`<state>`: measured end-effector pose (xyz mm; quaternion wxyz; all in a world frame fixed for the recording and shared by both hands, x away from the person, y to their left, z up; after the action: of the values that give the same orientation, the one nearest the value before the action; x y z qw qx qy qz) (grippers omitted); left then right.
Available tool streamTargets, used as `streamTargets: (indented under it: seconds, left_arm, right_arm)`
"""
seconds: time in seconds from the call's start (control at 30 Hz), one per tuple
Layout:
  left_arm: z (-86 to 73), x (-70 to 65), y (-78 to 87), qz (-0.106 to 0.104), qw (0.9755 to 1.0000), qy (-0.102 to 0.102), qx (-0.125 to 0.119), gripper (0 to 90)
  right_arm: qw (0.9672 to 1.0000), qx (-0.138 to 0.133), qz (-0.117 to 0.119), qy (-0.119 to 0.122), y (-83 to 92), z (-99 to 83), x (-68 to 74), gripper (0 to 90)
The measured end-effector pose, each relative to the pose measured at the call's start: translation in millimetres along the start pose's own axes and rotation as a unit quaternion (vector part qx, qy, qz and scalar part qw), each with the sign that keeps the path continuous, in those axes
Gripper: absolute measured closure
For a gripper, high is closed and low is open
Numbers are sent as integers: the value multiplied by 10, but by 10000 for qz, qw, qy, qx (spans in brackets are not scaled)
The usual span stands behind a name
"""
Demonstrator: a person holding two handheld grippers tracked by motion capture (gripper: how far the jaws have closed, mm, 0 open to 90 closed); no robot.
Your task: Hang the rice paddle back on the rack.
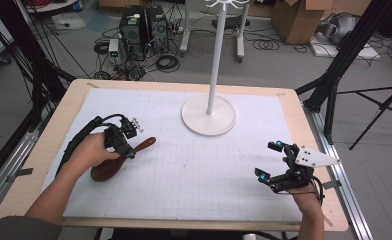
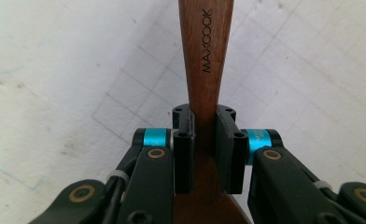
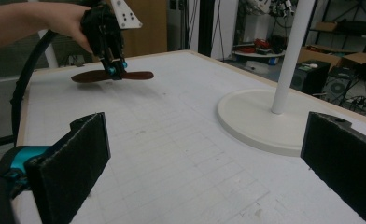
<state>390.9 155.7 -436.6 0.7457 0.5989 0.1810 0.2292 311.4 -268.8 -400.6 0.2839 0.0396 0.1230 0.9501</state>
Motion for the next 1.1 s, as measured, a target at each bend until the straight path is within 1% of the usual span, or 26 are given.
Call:
streamTargets:
  seconds: [0.03, 0.07, 0.1, 0.13, 0.2, 0.27, 0.3, 0.33, 0.43, 0.47, 0.5, 0.57, 0.6, 0.63, 0.67, 0.73, 0.77, 0.83, 0.87, 0.9, 0.93, 0.97, 1.03, 1.07, 1.1]
  left_arm:
    - [12, -7, 22, -1, 10000, 11, -56, 784]
    - [39, -12, 95, 36, 9998, -42, -172, 784]
    - [39, -12, 95, 36, 9998, -42, -172, 784]
    - [58, -19, 142, 36, 9996, -85, -250, 784]
    - [96, -37, 209, 79, 9990, -61, -432, 784]
    - [122, -48, 262, 55, 9985, -90, -546, 784]
    - [131, -48, 292, 60, 9983, -135, -567, 784]
    - [149, -57, 316, 85, 9978, -95, -657, 784]
    - [181, -62, 396, 54, 9969, -203, -761, 784]
    - [190, -56, 424, 84, 9965, -226, -801, 784]
    - [192, -51, 447, 47, 9965, -210, -803, 784]
    - [194, -27, 494, 78, 9962, -190, -844, 784]
    - [191, -16, 517, 72, 9961, -219, -851, 784]
    - [188, -7, 541, 83, 9958, -210, -882, 784]
    - [185, -4, 571, 60, 9956, -231, -909, 784]
    - [188, 7, 625, 76, 9948, -226, -985, 784]
    - [193, 15, 647, 138, 9942, -251, -1036, 784]
    - [202, 27, 693, 208, 9932, -363, -1088, 784]
    - [212, 29, 709, 260, 9922, -381, -1160, 784]
    - [216, 34, 727, 267, 9917, -406, -1189, 784]
    - [227, 36, 744, 266, 9906, -400, -1284, 784]
    - [230, 44, 762, 240, 9900, -400, -1332, 784]
    - [235, 57, 781, 256, 9894, -386, -1376, 784]
    - [240, 69, 796, 302, 9888, -412, -1405, 784]
    - [244, 73, 813, 262, 9883, -393, -1449, 784]
  right_arm:
    - [10000, 2, 5, -2, 1, 0, 1, 5]
    - [10000, -1, 0, 14, 4, 1, -2, 5]
    - [10000, -1, 0, 14, 4, 1, -2, 5]
    - [10000, -8, 0, 16, 6, 2, -2, 5]
    - [10000, -1, 4, -7, 11, 1, 1, 5]
    - [10000, -13, 3, 8, 12, 3, -1, 5]
    - [10000, -13, 5, 9, 12, 3, -1, 5]
    - [10000, -13, 4, 6, 12, 4, 0, 5]
    - [10000, -19, 7, 1, 16, 6, 1, 5]
    - [10000, -39, -4, 28, 15, 9, -4, 5]
    - [10000, -27, -3, 12, 17, 8, -1, 5]
    - [10000, -32, 0, 18, 19, 9, -1, 5]
    - [10000, -32, -3, 19, 22, 9, -2, 5]
    - [10000, -40, -1, -29, 24, 10, 4, 5]
    - [10000, -44, -11, -9, 25, 11, -2, 5]
    - [10000, -43, -7, -15, 26, 10, -2, 5]
    - [10000, -36, -8, -13, 26, 10, -2, 5]
    - [10000, -39, -13, 21, 21, 10, -6, 5]
    - [10000, -37, -13, 29, 19, 10, -5, 5]
    - [10000, -17, 1, -9, 20, 8, 5, 5]
    - [10000, -18, 3, -1, 19, 10, 7, 5]
    - [10000, -31, 9, 20, 17, 14, 7, 5]
    - [10000, -27, 8, -4, 23, 14, 9, 5]
    - [10000, -47, 4, 6, 25, 17, 6, 5]
    - [10000, -53, -3, -2, 26, 18, 4, 5]
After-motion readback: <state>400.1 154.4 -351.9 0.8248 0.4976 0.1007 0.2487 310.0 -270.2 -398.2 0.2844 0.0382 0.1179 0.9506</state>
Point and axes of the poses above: each handheld gripper's, and its own axes: y roughly backward along the jaws, z roughly out of its top, x roughly to its left, the point moved 7 cm from there along -y, roughly forward along the jaws, and after that the axes turned 4 degrees about x, right-handed, at the moved point
